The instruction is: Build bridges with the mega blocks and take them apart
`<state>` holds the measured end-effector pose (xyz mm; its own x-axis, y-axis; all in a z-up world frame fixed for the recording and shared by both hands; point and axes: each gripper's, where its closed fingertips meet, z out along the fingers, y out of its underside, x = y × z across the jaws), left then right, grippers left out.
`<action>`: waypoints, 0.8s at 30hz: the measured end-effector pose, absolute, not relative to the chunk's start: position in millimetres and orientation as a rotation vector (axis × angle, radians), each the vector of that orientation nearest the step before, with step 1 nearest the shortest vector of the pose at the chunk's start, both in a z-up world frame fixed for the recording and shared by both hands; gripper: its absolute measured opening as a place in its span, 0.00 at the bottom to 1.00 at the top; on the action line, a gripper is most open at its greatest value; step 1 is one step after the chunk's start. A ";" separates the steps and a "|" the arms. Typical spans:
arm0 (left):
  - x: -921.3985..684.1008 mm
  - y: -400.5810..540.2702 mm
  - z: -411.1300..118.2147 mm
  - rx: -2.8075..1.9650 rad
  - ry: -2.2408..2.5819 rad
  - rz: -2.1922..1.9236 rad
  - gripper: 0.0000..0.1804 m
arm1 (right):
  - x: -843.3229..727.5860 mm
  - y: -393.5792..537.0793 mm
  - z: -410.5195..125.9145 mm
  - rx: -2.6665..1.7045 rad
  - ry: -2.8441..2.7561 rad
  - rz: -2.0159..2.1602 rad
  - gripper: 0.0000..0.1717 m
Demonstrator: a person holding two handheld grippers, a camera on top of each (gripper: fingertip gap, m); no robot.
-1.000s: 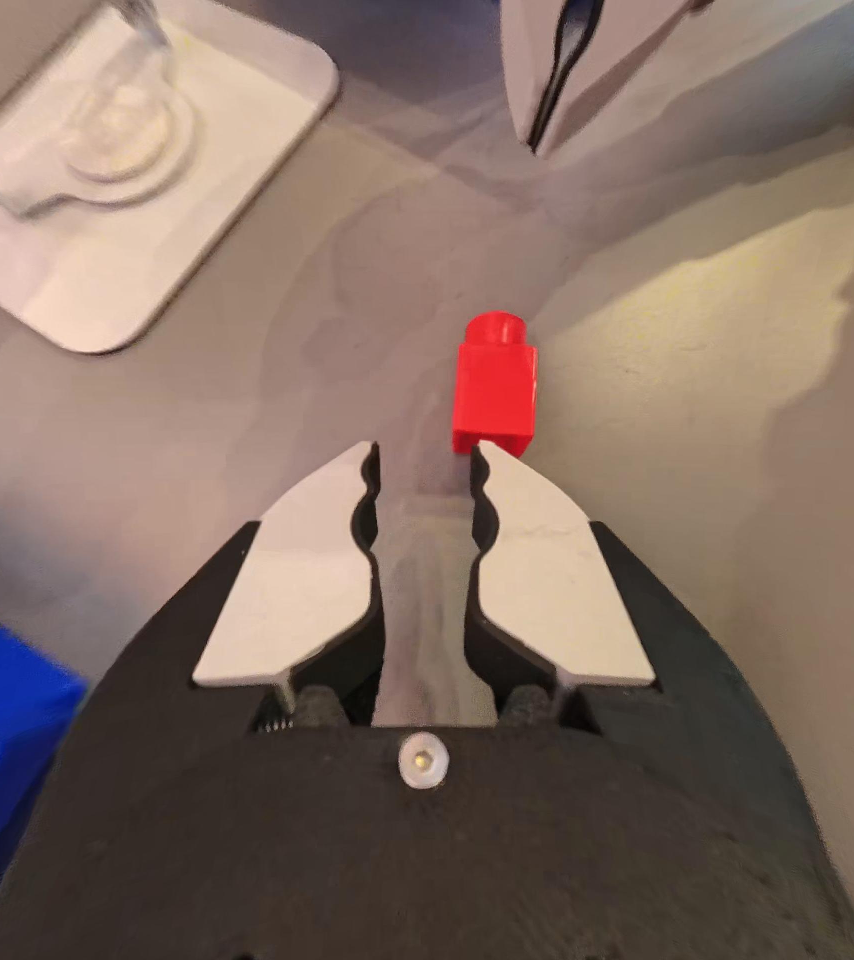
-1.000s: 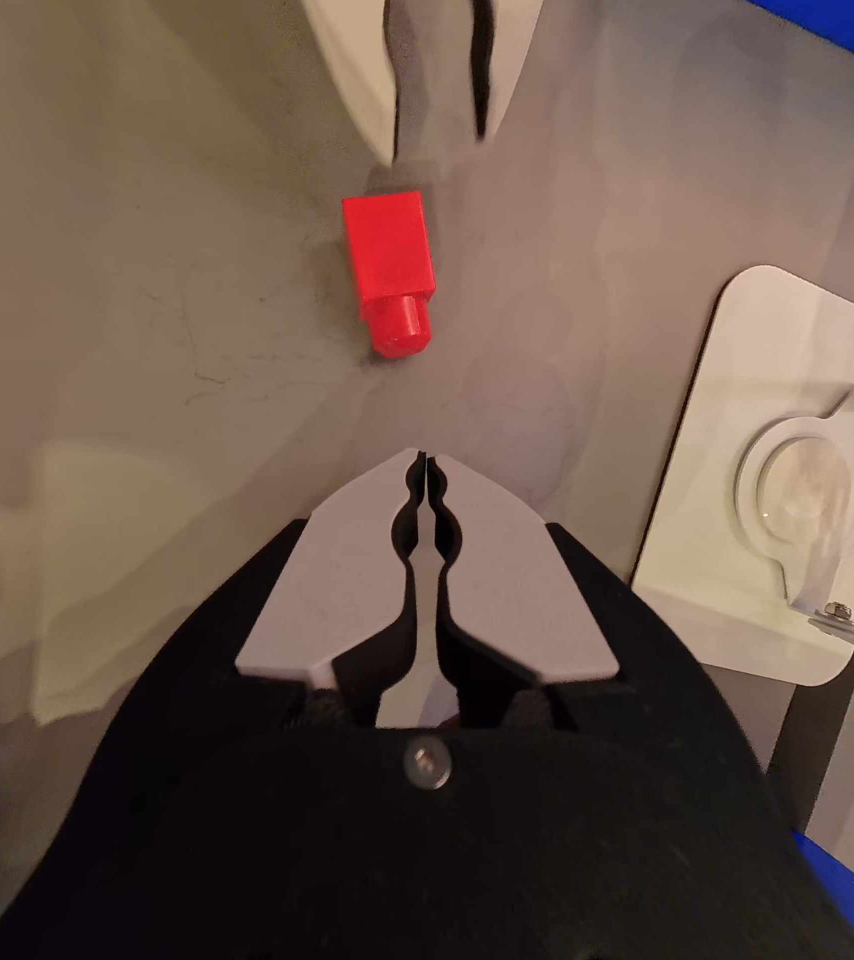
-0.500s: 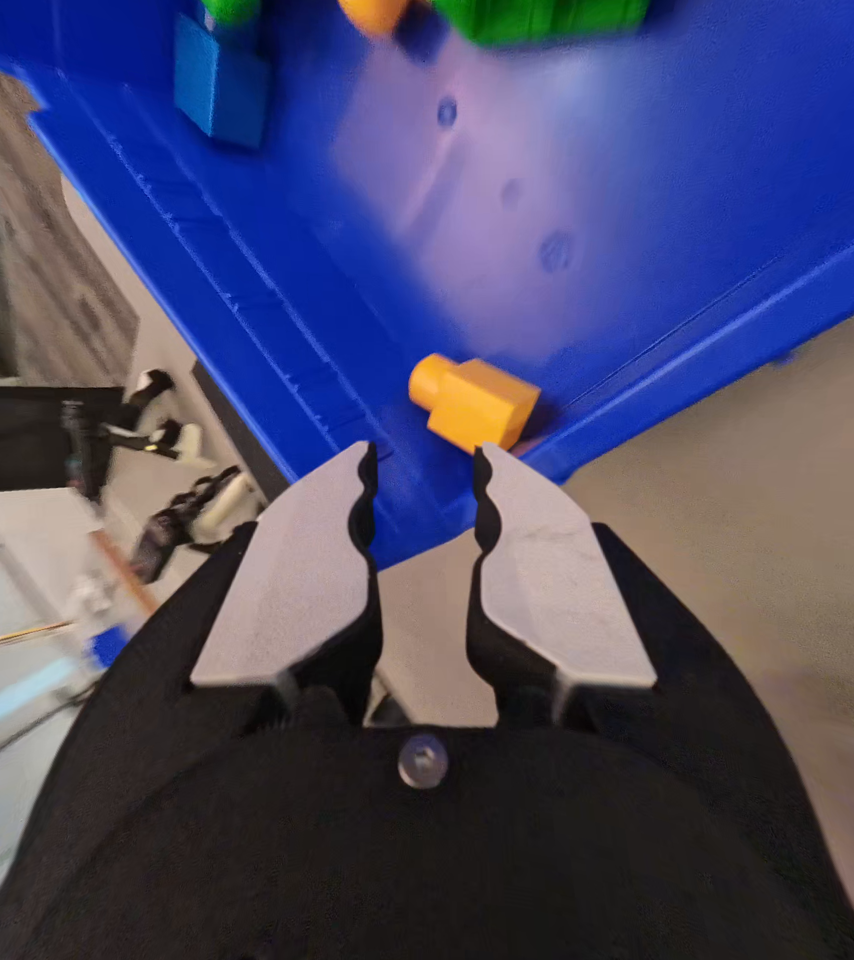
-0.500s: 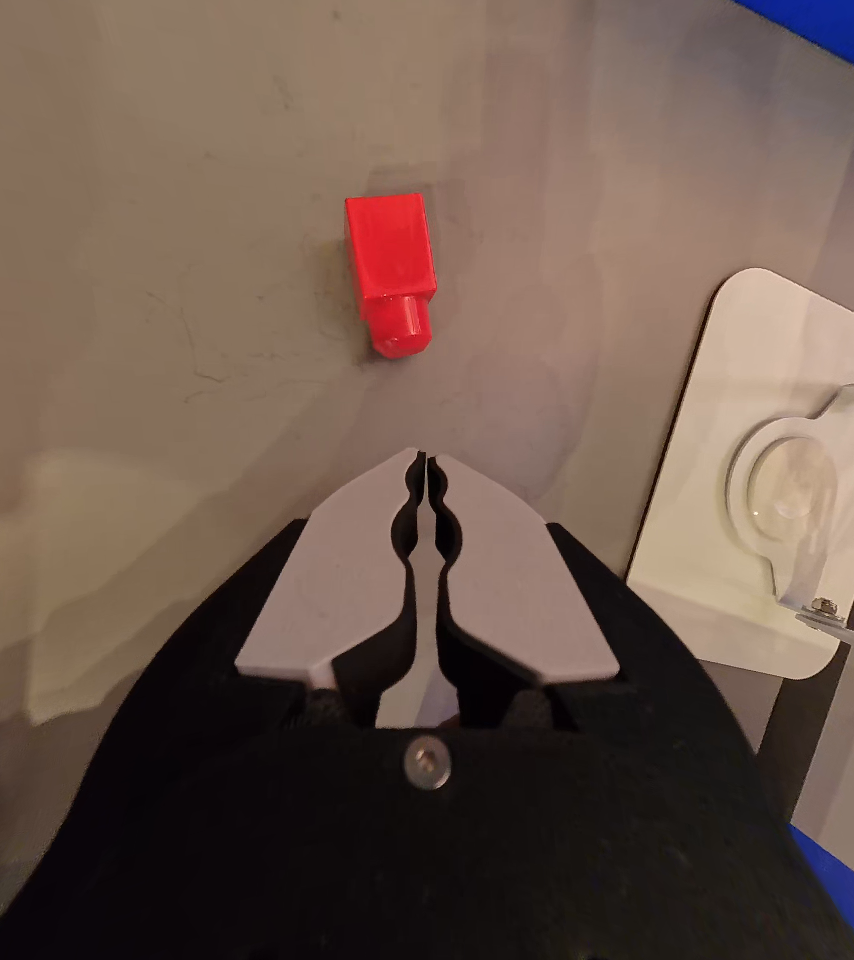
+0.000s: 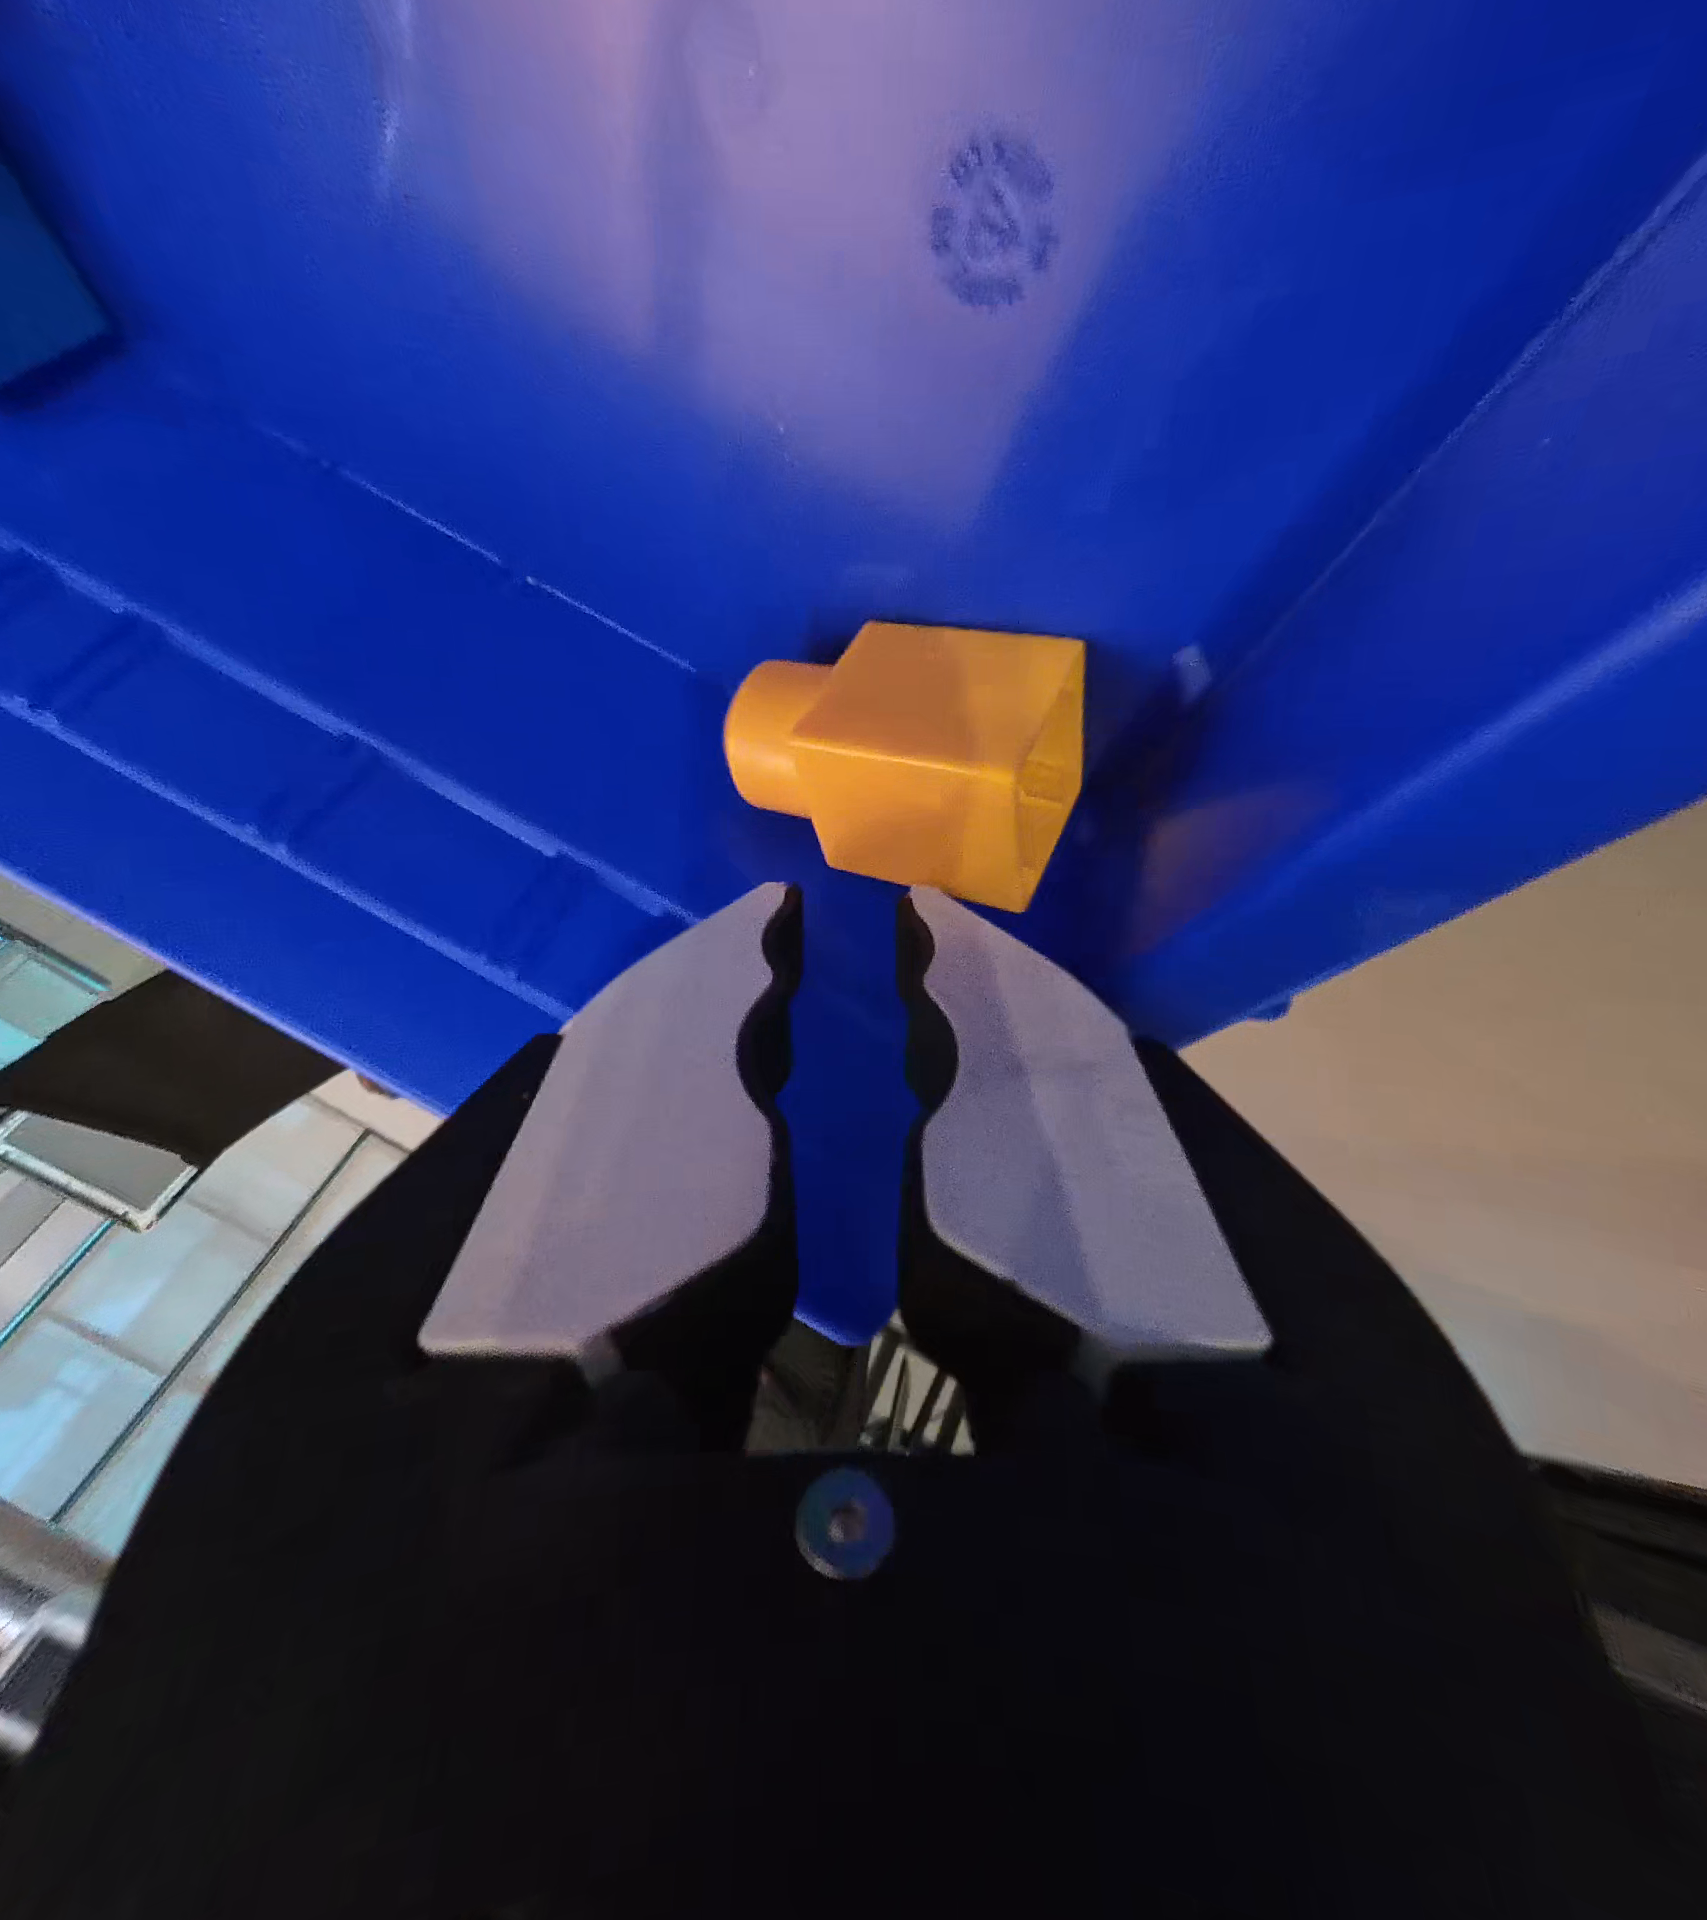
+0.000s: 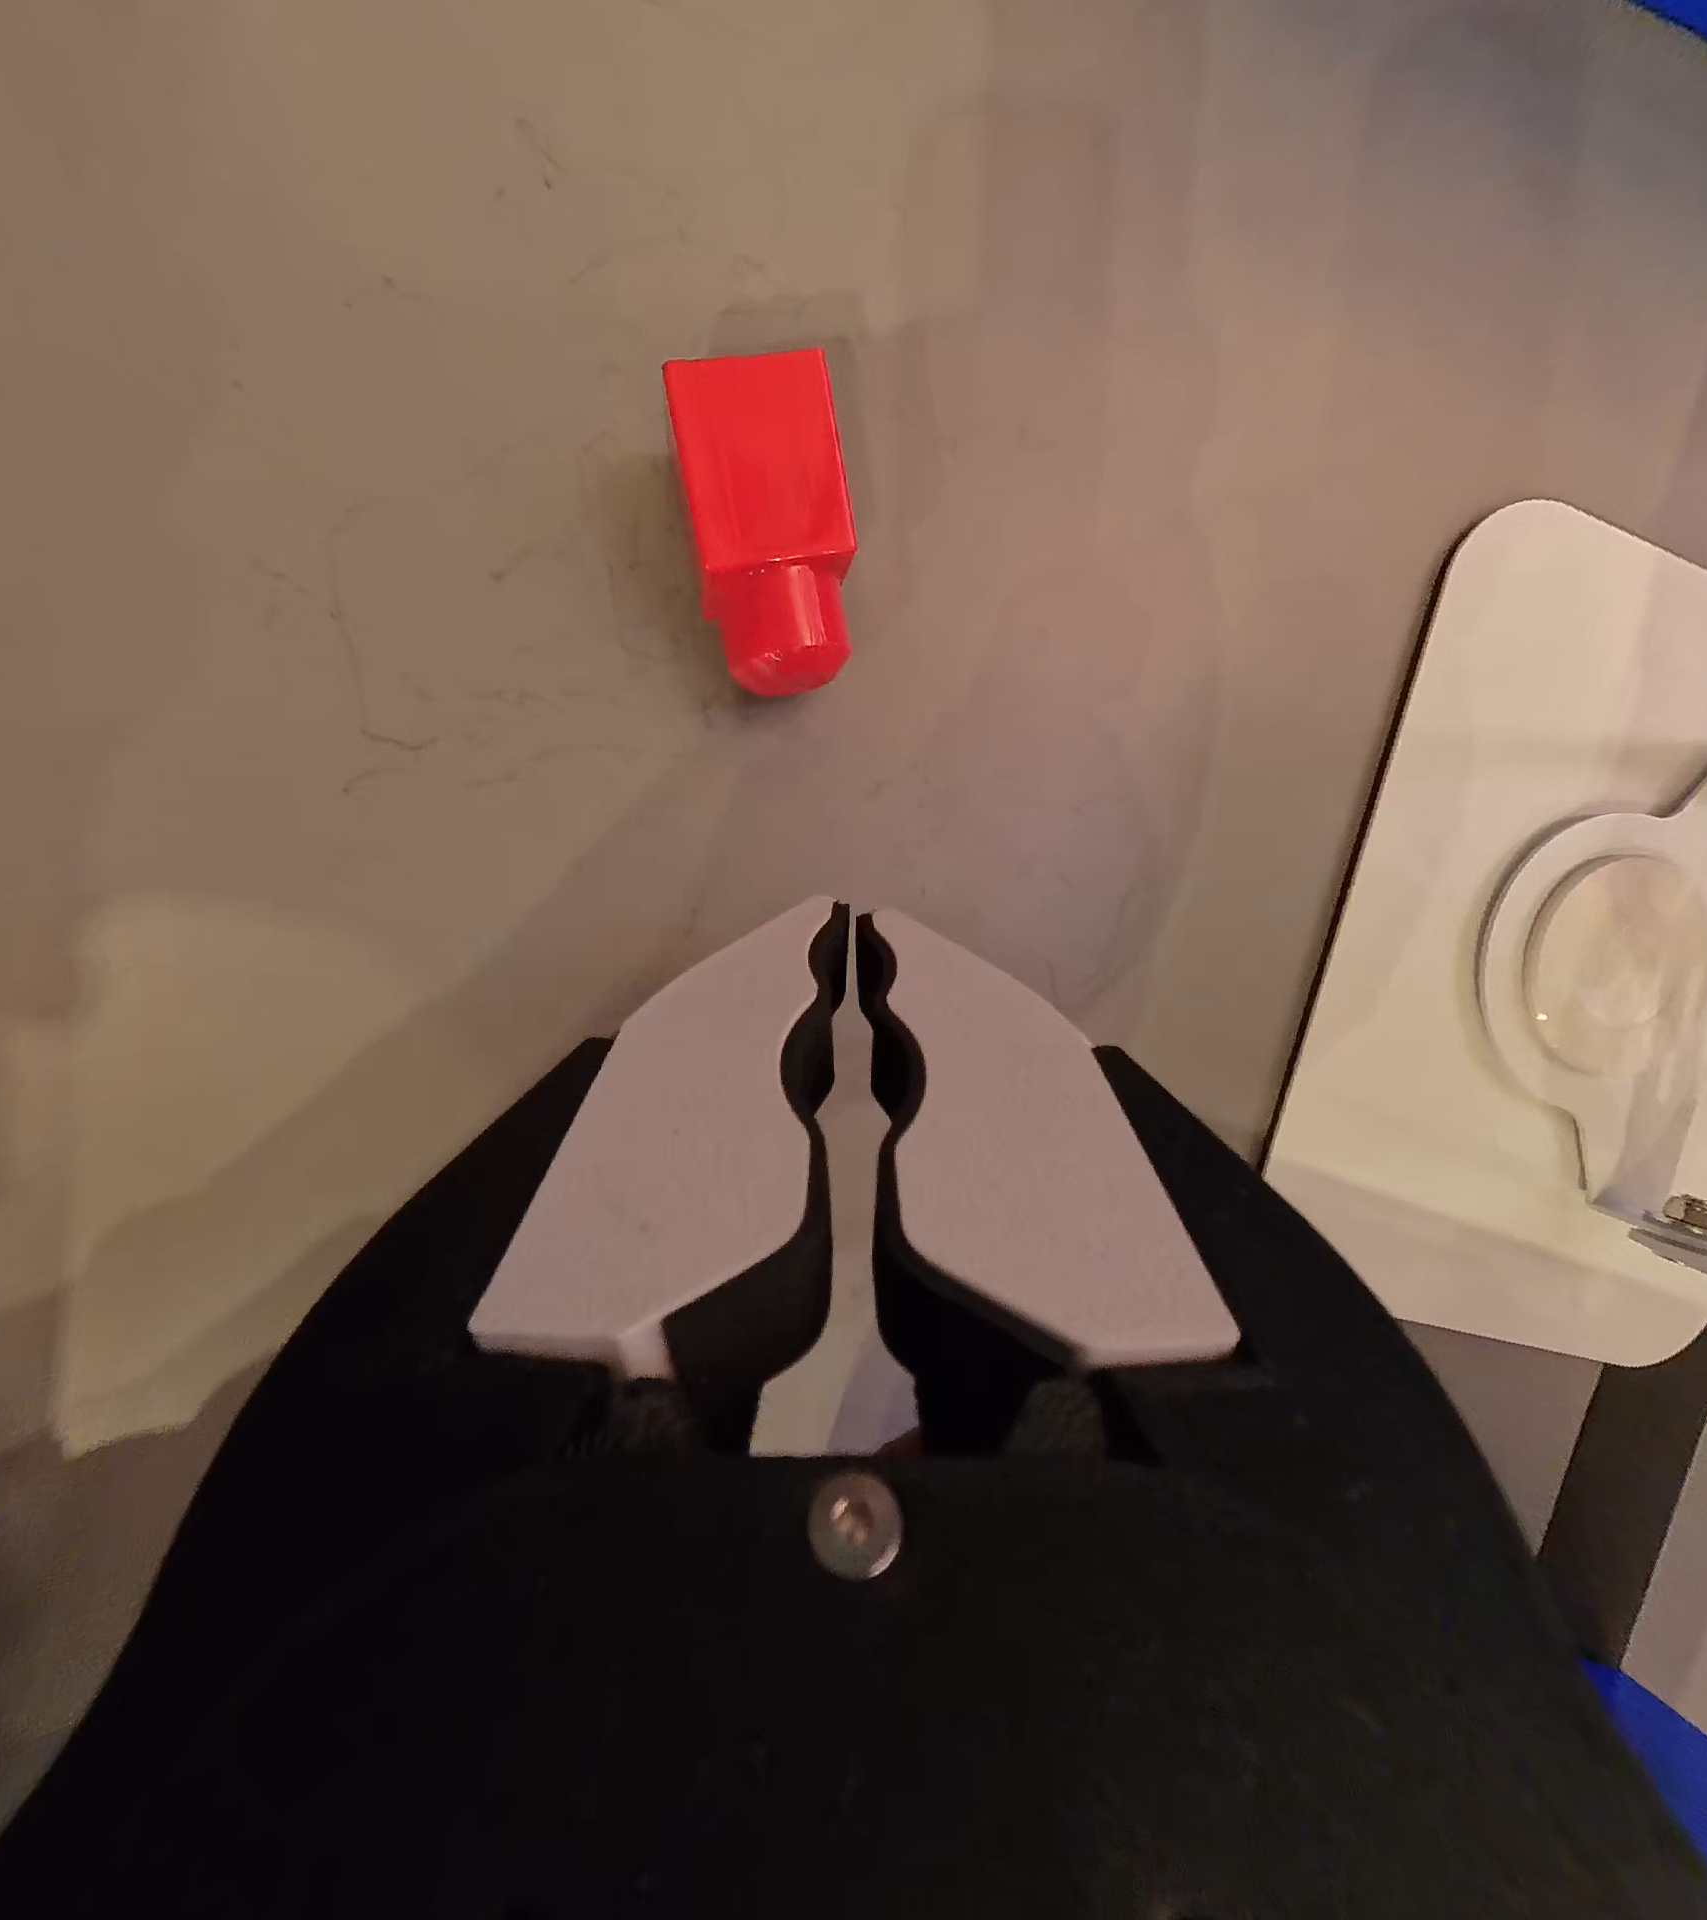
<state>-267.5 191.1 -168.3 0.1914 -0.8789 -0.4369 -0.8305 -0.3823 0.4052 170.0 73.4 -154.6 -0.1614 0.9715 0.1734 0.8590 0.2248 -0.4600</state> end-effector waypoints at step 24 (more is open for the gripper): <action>-207.3 210.5 -179.7 2.805 -1.657 -0.756 0.12 | 171.0 75.4 -153.6 -1.679 -2.072 0.338 0.01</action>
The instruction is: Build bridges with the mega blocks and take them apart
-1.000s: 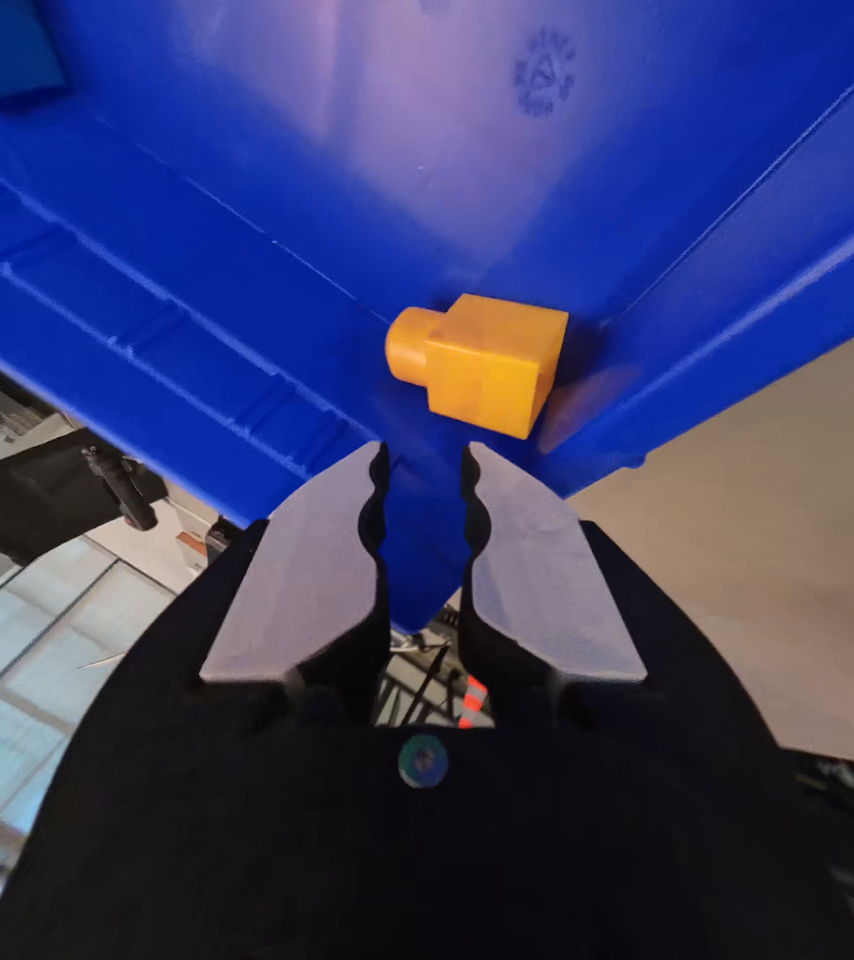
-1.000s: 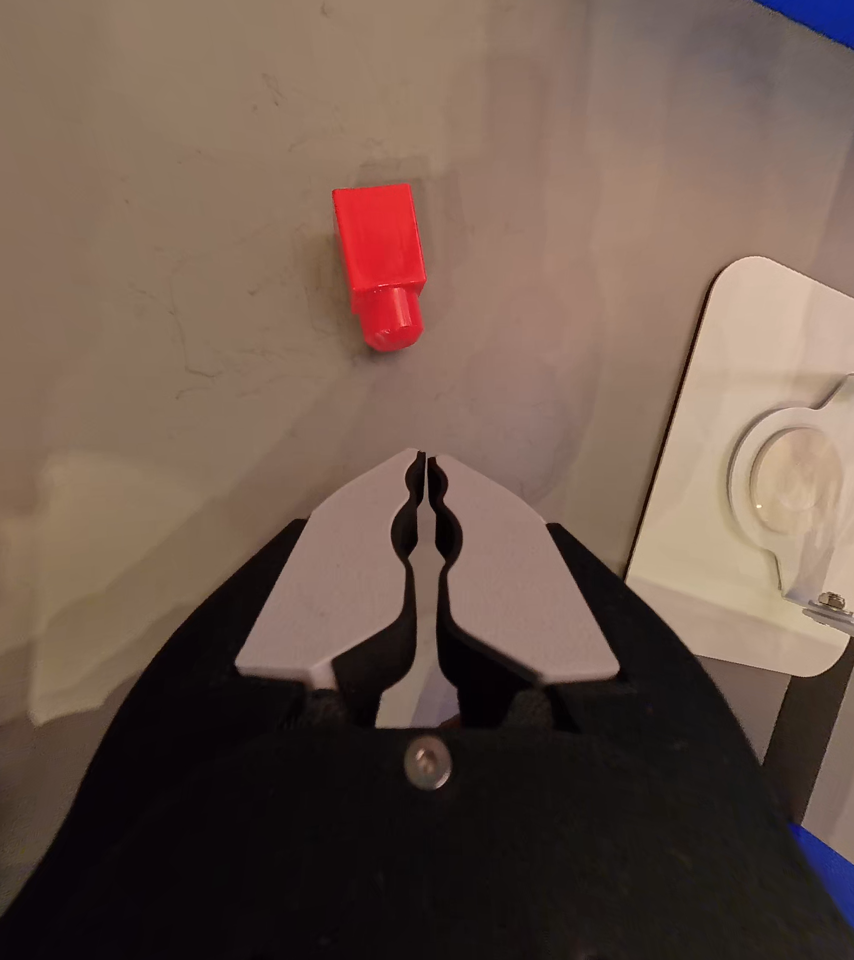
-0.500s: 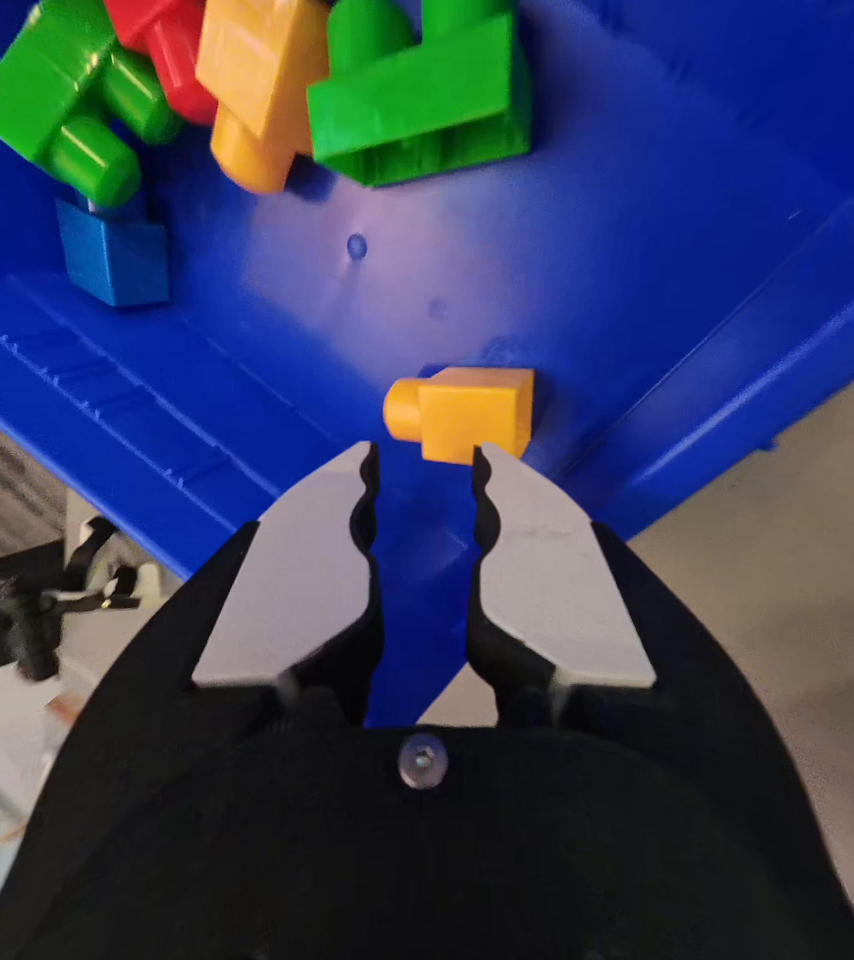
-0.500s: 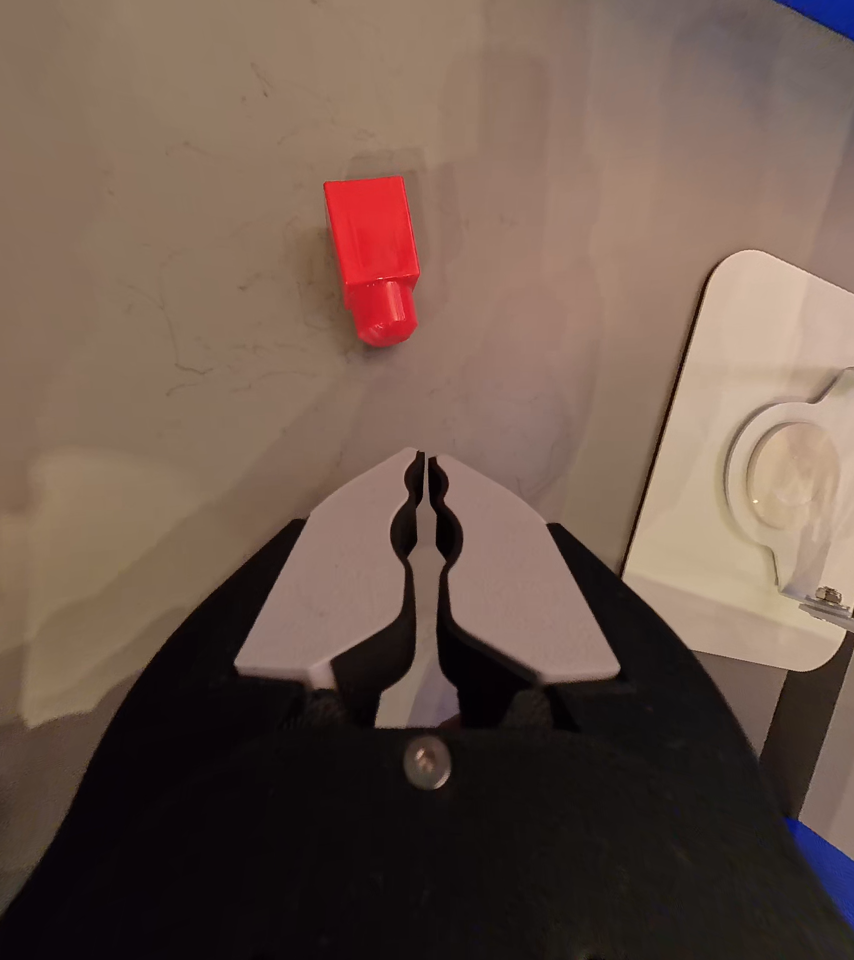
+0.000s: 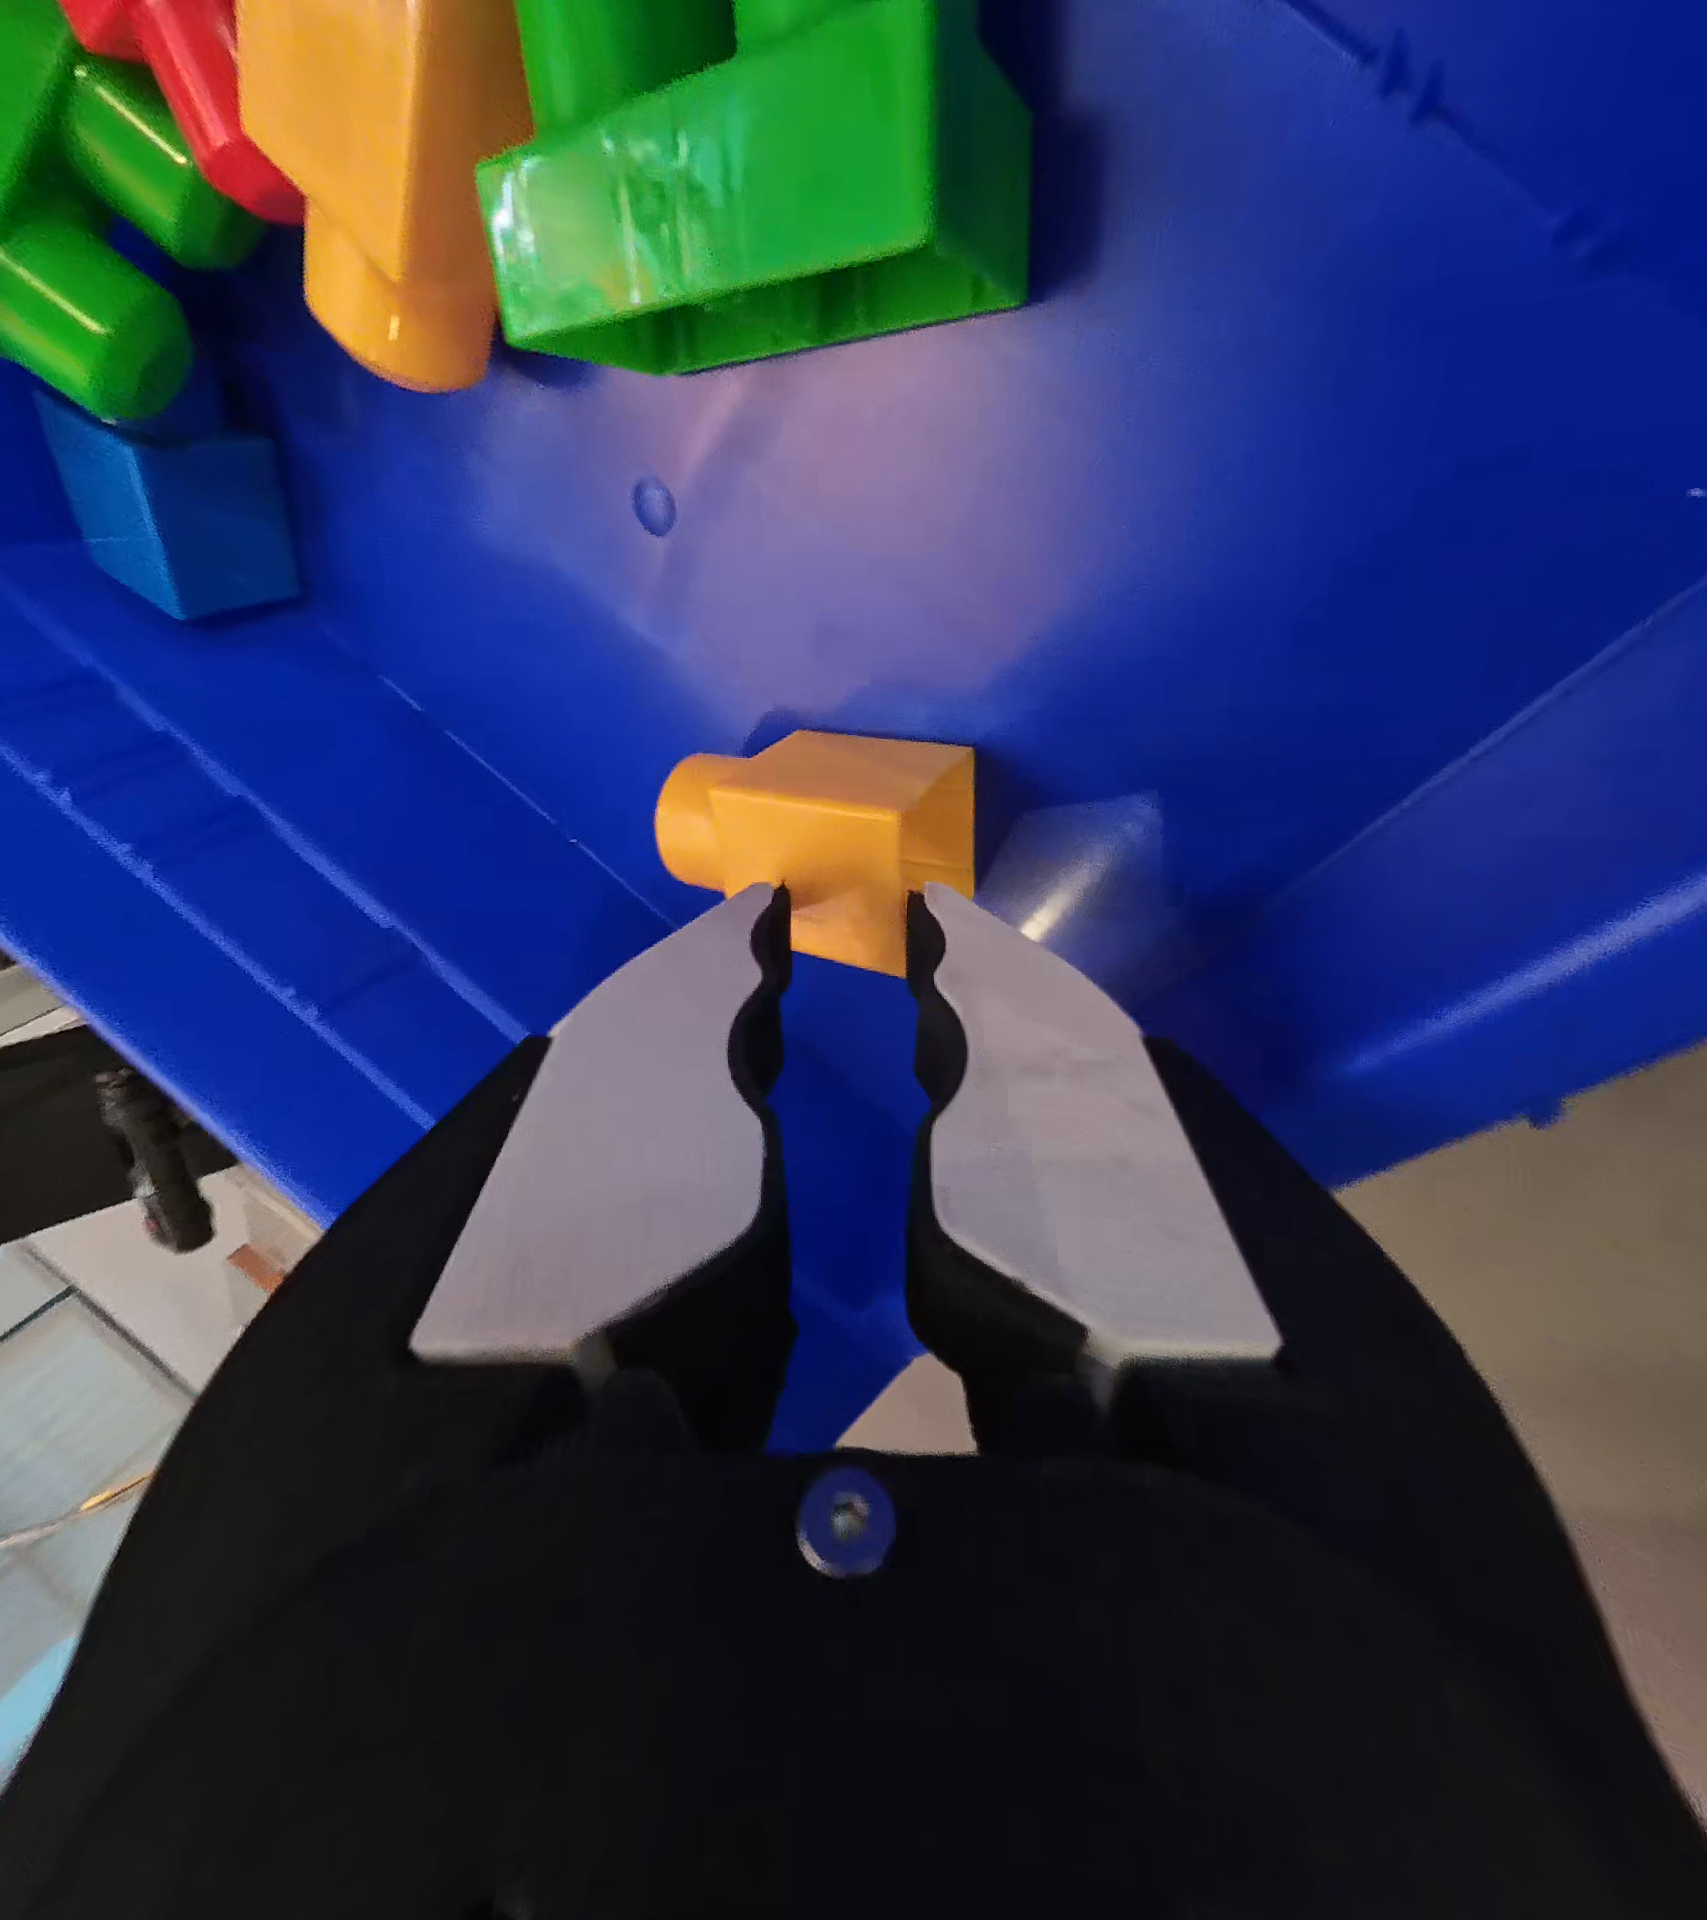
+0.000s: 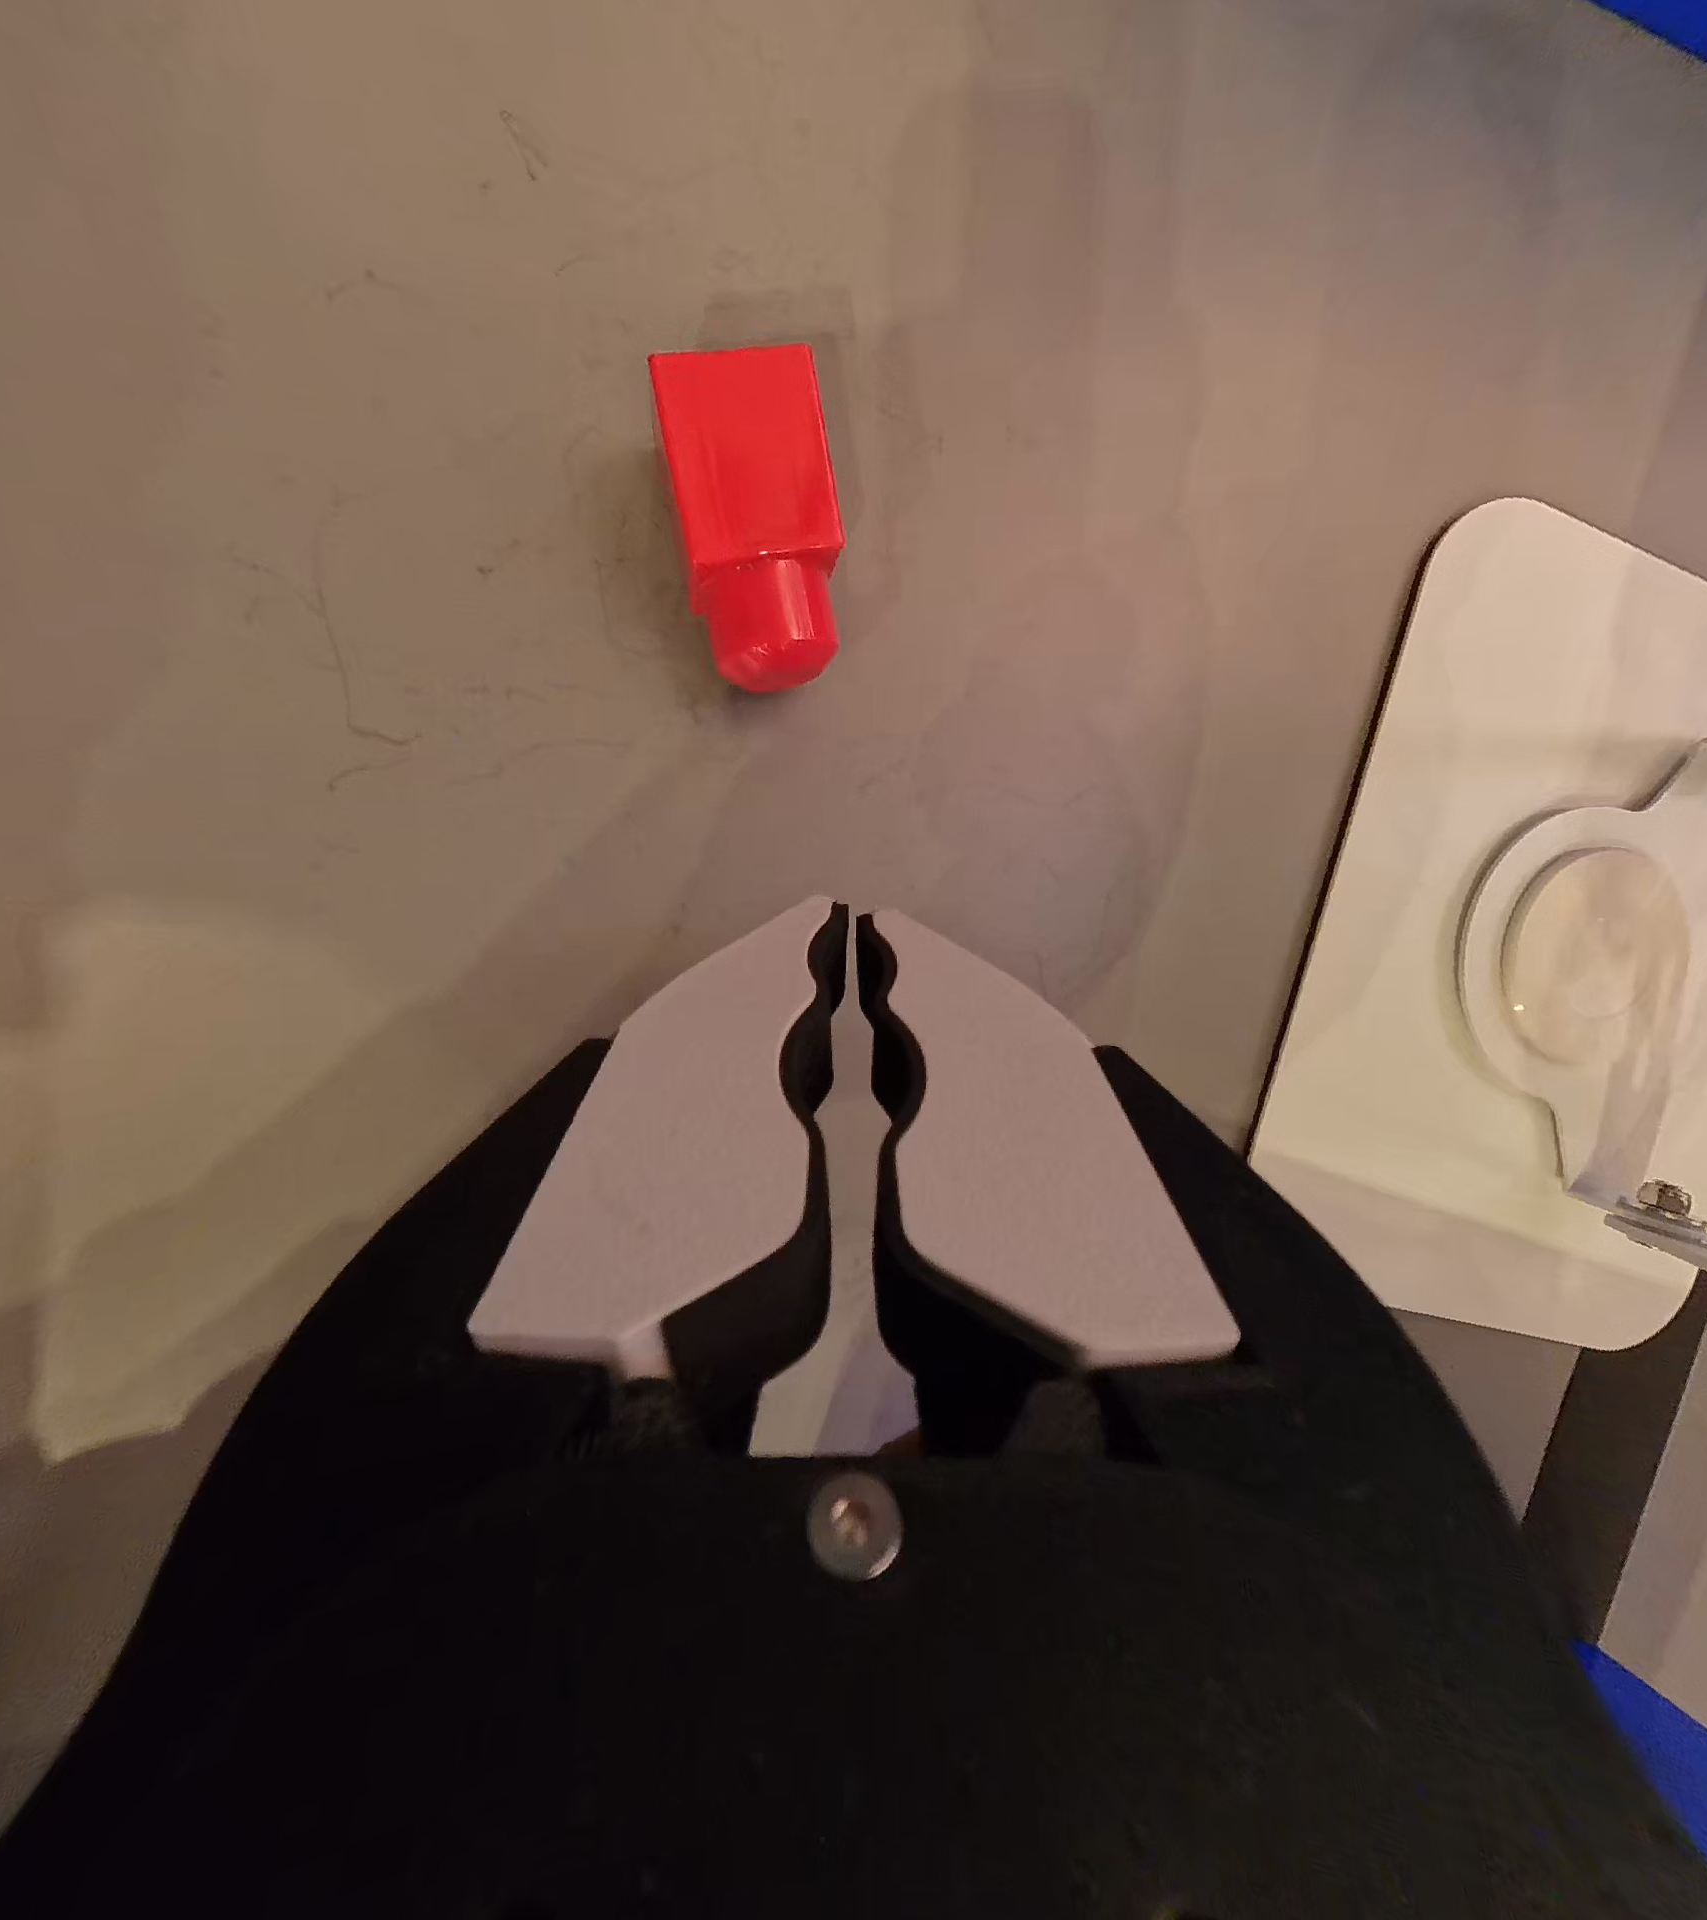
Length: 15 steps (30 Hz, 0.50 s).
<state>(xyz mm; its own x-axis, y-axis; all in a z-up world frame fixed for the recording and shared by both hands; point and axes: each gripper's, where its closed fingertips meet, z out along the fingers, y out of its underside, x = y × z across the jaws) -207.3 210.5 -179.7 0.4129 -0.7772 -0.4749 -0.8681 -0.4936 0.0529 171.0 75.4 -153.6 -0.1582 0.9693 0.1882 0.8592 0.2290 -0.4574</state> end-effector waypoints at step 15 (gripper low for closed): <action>-202.8 247.5 -127.0 -2.184 1.164 0.716 0.01 | 172.4 78.9 -152.4 -1.678 -2.057 0.332 0.01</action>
